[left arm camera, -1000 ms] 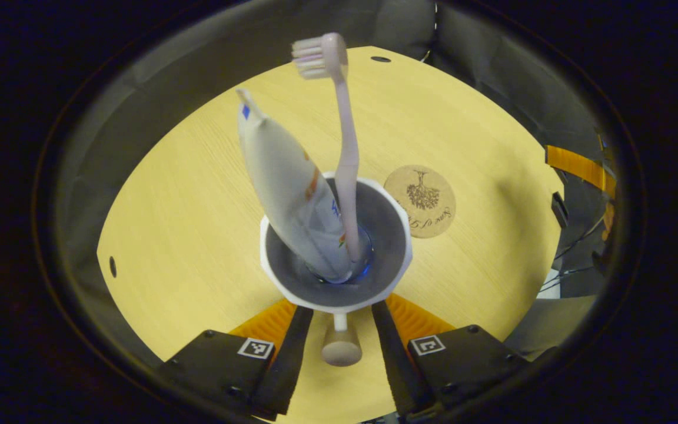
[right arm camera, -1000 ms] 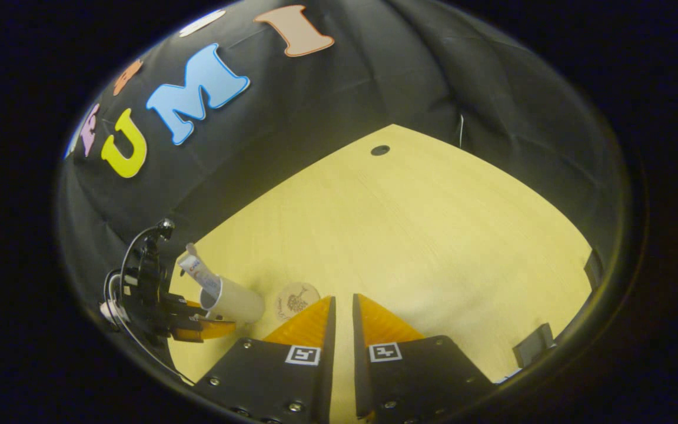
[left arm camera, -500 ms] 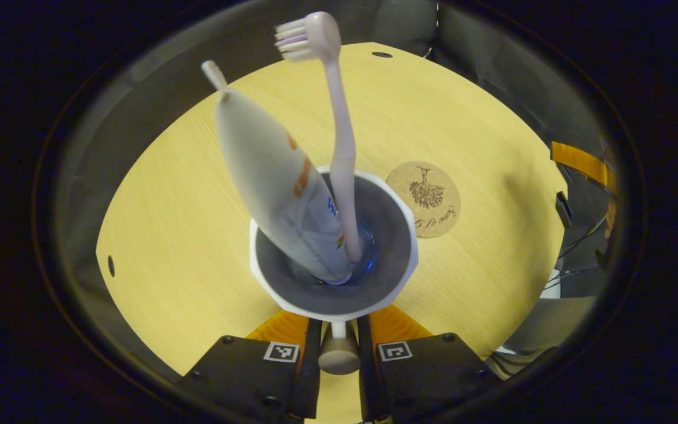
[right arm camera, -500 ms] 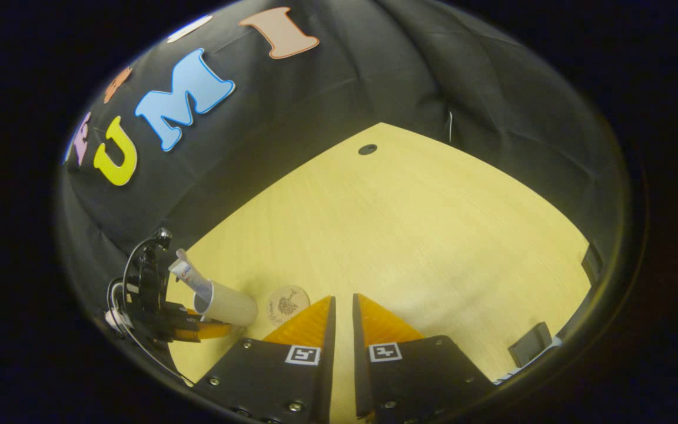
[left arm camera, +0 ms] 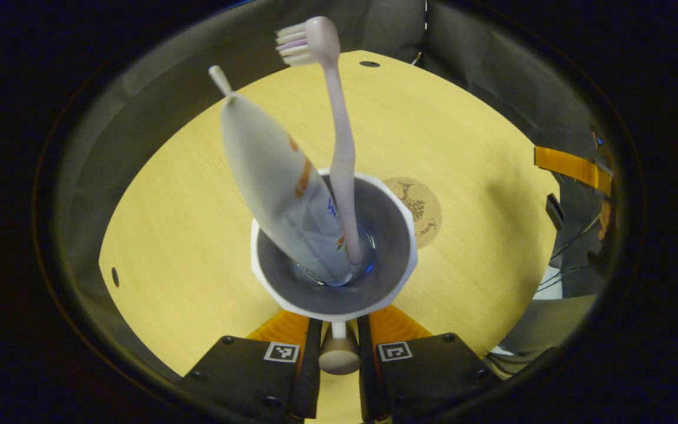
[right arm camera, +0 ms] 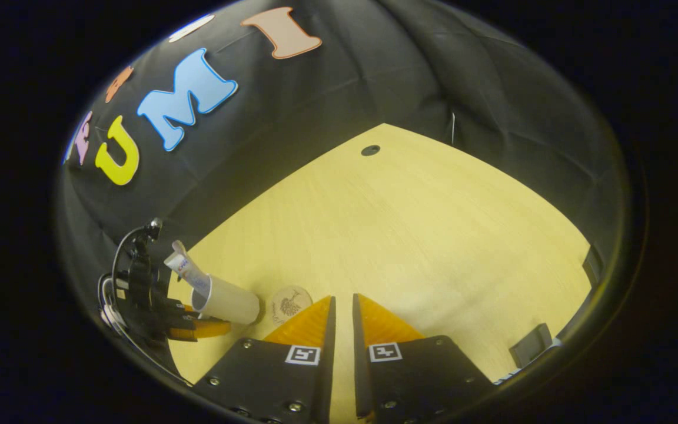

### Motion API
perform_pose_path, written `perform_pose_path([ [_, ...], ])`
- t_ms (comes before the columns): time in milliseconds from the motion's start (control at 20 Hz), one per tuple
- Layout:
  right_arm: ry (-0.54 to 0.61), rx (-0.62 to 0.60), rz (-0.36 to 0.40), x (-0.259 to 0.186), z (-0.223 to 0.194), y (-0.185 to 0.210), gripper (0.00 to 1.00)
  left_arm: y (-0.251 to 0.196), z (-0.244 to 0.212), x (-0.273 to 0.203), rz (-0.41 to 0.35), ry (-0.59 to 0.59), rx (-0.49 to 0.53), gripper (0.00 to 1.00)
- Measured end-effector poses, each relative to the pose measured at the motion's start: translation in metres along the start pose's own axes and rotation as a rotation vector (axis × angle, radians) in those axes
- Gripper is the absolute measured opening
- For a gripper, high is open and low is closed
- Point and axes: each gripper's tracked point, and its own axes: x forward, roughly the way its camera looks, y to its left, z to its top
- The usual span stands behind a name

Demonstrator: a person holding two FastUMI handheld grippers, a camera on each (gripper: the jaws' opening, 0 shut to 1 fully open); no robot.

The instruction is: Put the toothbrush and toothpaste on the desktop into the cup, then pick up the cup and place it on the coaster on the desktop.

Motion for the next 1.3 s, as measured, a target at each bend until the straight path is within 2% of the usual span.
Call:
perform_pose_path([
  [500, -0.020, 0.041, -0.021, -0.008, 0.000, -0.018, 0.16, -0.031, 0.042, -0.005, -0.043, -0.015, 0.113, 0.34],
  [900, -0.021, 0.073, -0.044, -0.018, 0.005, -0.023, 0.16, -0.036, 0.044, 0.007, -0.049, 0.007, 0.168, 0.34],
  [1300, -0.018, 0.076, -0.049, -0.027, 0.016, -0.018, 0.16, -0.028, 0.042, 0.019, -0.018, 0.026, 0.141, 0.34],
])
